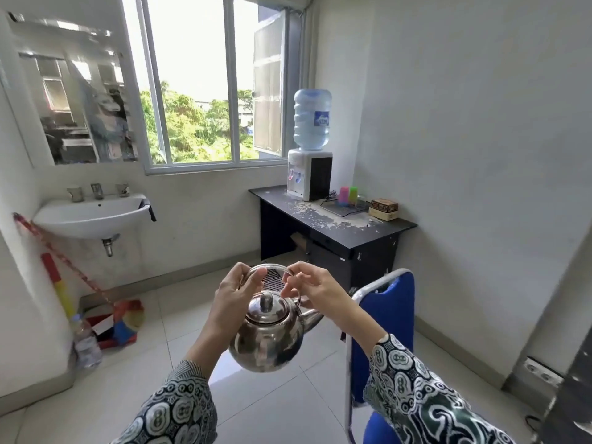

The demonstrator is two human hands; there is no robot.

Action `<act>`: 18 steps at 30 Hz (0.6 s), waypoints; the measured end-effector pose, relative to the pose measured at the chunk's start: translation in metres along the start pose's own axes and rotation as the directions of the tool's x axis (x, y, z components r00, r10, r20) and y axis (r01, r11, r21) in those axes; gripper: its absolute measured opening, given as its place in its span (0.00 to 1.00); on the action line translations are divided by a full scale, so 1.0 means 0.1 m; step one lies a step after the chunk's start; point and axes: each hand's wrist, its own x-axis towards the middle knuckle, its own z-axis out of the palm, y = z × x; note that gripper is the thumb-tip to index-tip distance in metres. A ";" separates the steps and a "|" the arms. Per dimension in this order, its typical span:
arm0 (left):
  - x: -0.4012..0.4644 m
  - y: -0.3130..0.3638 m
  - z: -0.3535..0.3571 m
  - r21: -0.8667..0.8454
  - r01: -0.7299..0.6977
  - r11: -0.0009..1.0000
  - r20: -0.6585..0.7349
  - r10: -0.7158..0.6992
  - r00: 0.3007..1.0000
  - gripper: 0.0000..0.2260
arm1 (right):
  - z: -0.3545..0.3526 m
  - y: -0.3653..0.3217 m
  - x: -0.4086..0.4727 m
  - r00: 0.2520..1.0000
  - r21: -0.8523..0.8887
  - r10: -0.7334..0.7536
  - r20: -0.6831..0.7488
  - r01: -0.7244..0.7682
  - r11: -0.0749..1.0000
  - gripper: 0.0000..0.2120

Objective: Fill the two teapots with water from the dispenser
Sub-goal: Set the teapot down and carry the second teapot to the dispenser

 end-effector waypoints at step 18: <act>3.33 -1.16 -0.52 -0.106 0.031 0.994 -0.166 -0.049 0.985 0.23 | 0.27 0.98 3.42 0.961 -0.359 -0.223 -0.162 0.153 0.921 0.15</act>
